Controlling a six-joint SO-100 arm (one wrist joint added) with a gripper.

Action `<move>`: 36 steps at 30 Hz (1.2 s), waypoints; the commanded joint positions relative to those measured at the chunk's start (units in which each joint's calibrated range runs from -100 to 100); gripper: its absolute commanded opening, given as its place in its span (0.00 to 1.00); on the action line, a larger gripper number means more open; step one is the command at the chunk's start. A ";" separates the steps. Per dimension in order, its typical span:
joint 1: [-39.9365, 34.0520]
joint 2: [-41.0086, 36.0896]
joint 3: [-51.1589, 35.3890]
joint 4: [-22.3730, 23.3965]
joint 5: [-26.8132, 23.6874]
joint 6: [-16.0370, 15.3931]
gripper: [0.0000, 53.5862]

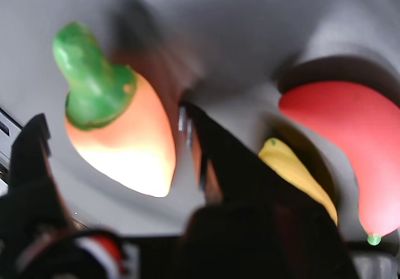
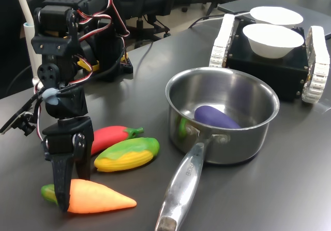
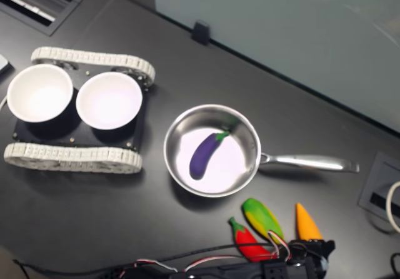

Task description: Pick up the carrot and place them in the pan

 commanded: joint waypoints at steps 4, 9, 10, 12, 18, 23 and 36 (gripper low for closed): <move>-1.18 -0.40 -4.34 1.10 1.47 -1.08 0.57; -1.64 0.36 -5.43 1.18 1.76 -1.16 0.57; -1.75 0.44 -5.71 1.18 1.81 -1.16 0.57; -2.32 0.78 -6.07 1.01 1.90 -1.16 0.57; -2.55 1.54 -7.43 1.78 2.00 -1.16 0.55; -2.67 2.05 -8.25 2.80 2.59 -1.16 0.48; -2.10 1.71 -7.16 2.89 3.81 -1.83 0.19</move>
